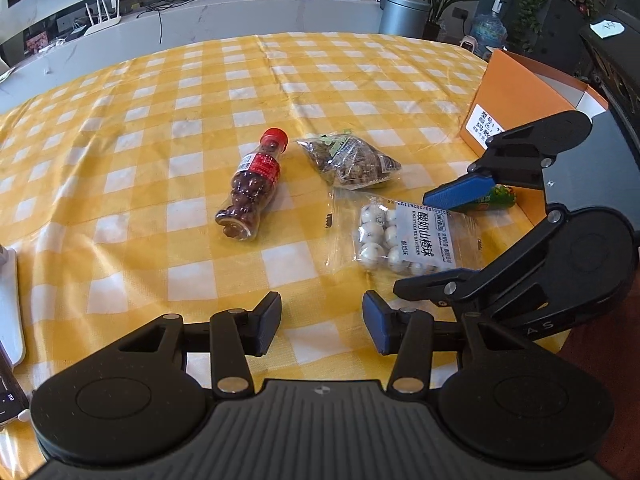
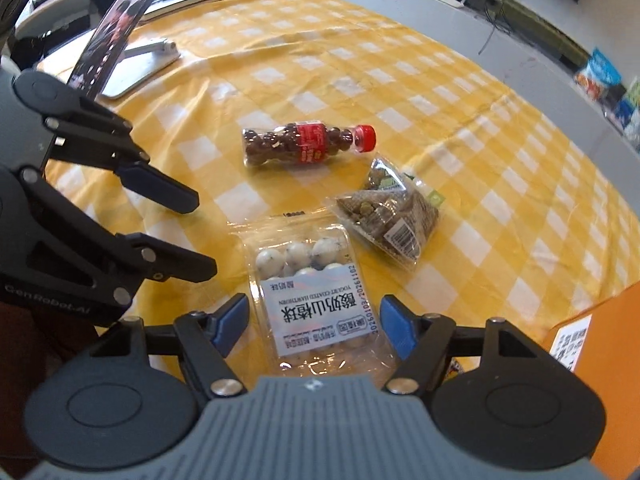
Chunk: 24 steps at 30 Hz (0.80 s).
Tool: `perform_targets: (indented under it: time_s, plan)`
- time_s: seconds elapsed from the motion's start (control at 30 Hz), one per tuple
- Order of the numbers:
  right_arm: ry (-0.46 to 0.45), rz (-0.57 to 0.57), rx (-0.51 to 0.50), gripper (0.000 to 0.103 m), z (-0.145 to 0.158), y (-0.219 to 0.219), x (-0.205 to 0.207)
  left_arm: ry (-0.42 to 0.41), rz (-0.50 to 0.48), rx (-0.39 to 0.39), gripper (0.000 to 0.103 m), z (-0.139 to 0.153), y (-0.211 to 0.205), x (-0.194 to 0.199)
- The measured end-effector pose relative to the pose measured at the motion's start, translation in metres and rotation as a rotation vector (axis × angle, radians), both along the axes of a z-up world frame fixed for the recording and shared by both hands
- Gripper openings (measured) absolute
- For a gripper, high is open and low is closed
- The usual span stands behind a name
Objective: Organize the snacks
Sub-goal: 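Lower the right tool onto the clear white-ball bag and close it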
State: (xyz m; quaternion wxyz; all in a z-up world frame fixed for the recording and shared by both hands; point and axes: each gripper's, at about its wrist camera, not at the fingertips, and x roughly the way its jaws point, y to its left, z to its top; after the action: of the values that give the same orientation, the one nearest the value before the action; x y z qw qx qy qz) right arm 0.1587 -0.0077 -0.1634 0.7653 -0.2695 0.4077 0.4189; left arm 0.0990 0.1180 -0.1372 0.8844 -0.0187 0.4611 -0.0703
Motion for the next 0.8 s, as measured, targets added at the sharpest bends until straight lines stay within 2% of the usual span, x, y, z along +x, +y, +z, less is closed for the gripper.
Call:
perform_targets:
  time_s: [0.03,0.13,0.37,0.6,0.8]
  plan:
    - [0.001,-0.002,0.003,0.063,0.0,-0.001,-0.001,0.001,0.001,0.0,0.056,0.0,0.0,0.0]
    - [-0.021,0.009,0.002,0.06,0.001,0.0,-0.007,0.002,0.003,-0.004,0.056,0.0,0.0,0.0]
    - [-0.027,-0.007,0.012,0.058,0.009,-0.007,-0.02,-0.018,0.003,-0.014,0.057,0.005,0.0,-0.003]
    - [-0.045,-0.113,0.053,0.057,0.033,-0.032,-0.026,-0.059,-0.005,-0.027,0.06,0.018,-0.005,-0.003]
    - [-0.112,-0.236,0.087,0.057,0.052,-0.047,-0.02,-0.087,-0.014,-0.035,0.064,0.028,-0.013,0.005]
